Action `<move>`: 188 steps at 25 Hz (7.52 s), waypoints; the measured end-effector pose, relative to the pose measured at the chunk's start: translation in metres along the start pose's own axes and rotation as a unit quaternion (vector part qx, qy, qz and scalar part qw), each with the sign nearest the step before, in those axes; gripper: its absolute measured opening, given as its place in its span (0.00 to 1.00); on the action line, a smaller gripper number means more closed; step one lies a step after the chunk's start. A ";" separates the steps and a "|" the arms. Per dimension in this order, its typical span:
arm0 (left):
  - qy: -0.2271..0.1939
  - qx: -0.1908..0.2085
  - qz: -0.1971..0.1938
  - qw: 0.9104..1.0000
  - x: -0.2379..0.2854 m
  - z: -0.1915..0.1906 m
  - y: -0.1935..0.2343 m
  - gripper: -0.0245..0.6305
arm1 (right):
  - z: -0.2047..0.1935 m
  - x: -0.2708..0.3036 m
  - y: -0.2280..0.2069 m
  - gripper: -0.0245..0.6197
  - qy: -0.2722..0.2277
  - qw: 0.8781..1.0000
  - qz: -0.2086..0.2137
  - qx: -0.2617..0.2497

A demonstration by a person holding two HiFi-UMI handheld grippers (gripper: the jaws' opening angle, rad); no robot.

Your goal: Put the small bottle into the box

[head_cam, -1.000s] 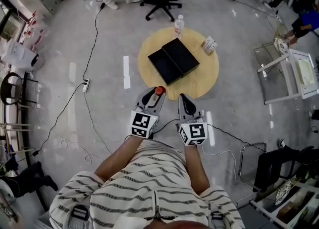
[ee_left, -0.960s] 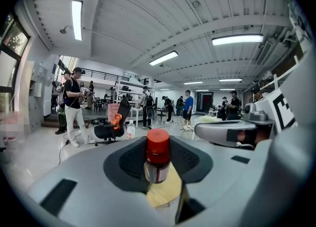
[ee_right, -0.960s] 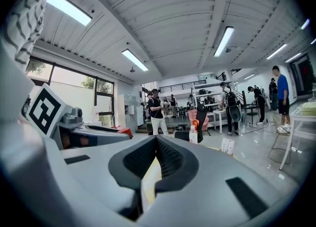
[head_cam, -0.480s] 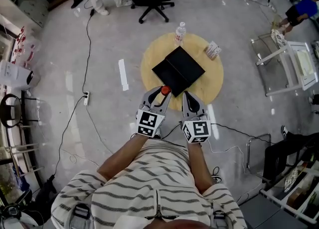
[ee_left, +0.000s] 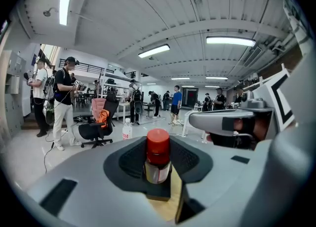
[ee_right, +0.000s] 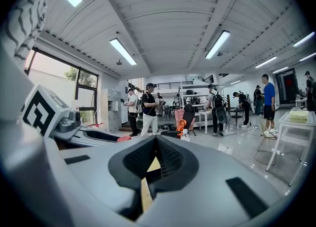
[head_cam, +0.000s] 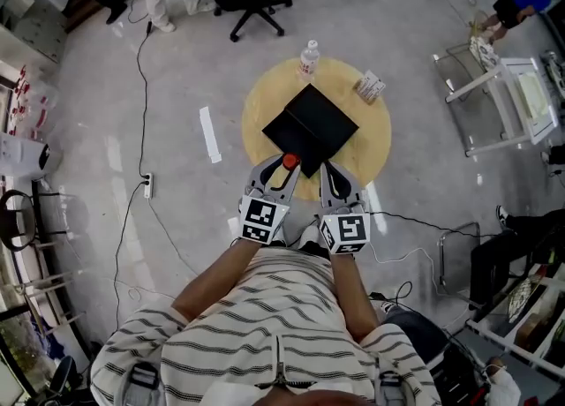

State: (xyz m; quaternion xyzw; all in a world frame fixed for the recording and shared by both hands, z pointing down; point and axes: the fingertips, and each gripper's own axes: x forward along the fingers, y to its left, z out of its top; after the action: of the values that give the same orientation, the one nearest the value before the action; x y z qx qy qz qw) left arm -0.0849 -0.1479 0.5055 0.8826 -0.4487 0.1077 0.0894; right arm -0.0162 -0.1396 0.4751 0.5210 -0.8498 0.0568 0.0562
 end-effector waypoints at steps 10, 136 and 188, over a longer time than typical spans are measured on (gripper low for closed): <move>0.013 -0.008 0.011 1.000 0.038 -0.010 -0.004 0.26 | -0.014 0.013 -0.035 0.05 0.008 1.000 0.010 0.007; 0.225 -0.017 0.049 0.973 0.179 -0.177 0.040 0.27 | -0.071 0.003 -0.052 0.05 0.076 0.996 0.027 0.028; 0.095 -0.028 0.023 0.995 0.089 -0.069 -0.011 0.12 | -0.032 -0.020 -0.046 0.05 0.025 0.999 0.033 0.022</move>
State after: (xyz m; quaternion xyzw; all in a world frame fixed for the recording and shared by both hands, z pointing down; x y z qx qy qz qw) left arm -0.0325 -0.1929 0.5952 0.8548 -0.4616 0.1805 0.1537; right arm 0.0347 -0.1381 0.5053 0.4923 -0.8634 0.0902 0.0639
